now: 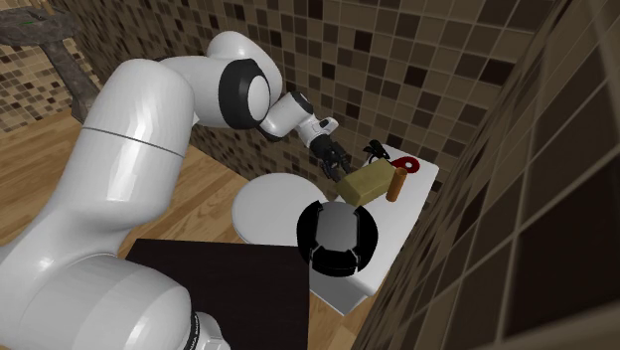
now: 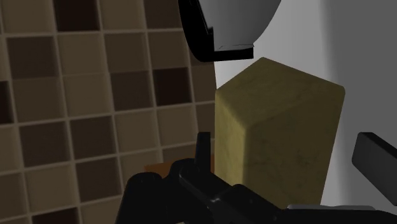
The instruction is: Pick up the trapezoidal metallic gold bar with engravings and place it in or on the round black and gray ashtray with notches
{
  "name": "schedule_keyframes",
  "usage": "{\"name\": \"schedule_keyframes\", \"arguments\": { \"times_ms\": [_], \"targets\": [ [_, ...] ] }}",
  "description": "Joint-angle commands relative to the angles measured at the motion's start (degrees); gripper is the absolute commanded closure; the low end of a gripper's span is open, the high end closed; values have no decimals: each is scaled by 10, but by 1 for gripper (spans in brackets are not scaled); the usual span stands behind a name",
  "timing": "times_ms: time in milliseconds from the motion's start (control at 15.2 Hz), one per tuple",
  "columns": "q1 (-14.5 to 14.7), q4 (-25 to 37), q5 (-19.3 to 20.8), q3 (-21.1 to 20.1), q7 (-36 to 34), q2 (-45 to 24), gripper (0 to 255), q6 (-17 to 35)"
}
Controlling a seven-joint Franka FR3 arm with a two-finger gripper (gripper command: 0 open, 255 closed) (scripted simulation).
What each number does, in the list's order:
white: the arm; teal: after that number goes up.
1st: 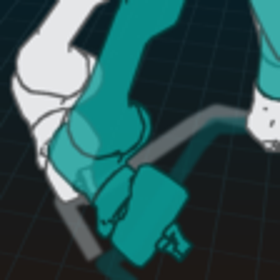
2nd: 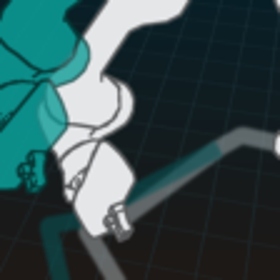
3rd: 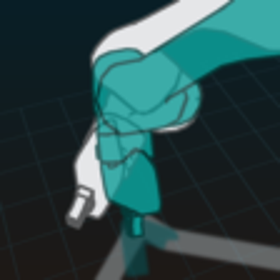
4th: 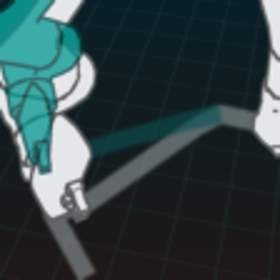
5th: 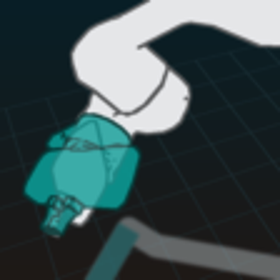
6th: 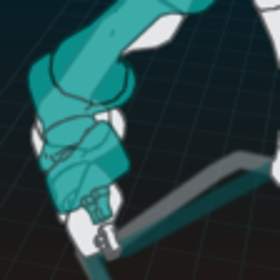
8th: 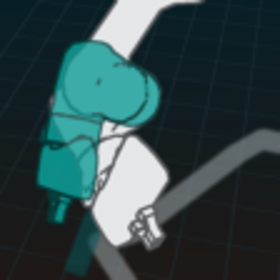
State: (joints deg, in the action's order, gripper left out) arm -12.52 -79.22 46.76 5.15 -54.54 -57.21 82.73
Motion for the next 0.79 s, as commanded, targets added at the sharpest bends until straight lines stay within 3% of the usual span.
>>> {"name": "schedule_keyframes", "arguments": {
  "times_ms": [0, 66, 132, 726],
  "targets": [
    [0, 0, 0, 0, 0, 0, 0, 0],
    [0, 0, 0, 0, 0, 0, 0, 0],
    [0, 0, 0, 0, 0, 0, 255, 0],
    [0, 0, 0, 0, 0, 0, 255, 0]
  ]
}}
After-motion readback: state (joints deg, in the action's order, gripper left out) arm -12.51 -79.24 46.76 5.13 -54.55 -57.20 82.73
